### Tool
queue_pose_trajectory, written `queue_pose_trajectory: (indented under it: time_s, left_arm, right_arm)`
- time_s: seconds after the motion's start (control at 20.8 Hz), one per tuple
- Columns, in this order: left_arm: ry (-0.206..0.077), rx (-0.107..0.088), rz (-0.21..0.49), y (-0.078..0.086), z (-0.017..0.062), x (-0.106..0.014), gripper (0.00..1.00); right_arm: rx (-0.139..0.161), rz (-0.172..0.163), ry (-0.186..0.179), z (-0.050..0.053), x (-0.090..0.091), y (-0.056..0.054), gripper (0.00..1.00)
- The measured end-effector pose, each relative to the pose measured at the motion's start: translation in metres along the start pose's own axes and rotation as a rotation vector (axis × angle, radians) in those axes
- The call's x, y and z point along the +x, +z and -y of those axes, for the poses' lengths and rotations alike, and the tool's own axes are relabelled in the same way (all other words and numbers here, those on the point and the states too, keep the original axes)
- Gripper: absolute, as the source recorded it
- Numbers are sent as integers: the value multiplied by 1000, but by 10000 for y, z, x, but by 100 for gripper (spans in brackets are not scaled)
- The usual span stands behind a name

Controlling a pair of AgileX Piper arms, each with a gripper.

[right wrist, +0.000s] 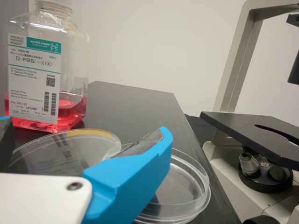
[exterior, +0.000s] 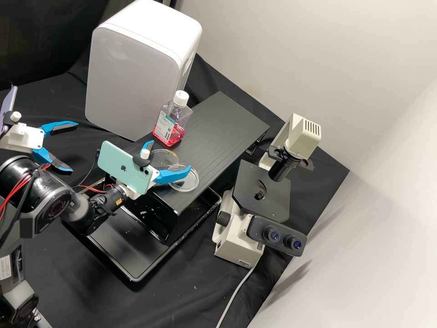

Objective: Place the lid on the petri dish

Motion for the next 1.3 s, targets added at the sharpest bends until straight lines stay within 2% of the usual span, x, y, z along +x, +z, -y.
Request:
queue_pose_trajectory:
  time_s: [0.58,0.67,0.91,1.01,1.3]
  left_arm:
    - [-1,0,0,0,3,1,100]
    - [-5,-1,0,-2,12,3,100]
    - [-7,-1,-1,-2,16,4,100]
    - [-7,-1,-1,-2,16,4,100]
    - [-7,-1,-1,-2,16,4,100]
  right_arm:
    - [0,-13,18,-26,-37,-17,100]
    - [0,-12,11,-13,-59,-15,100]
    - [-3,-50,-10,45,-72,-119,100]
    - [-30,-66,-24,83,-78,-163,100]
    - [-37,-70,-29,94,-80,-174,100]
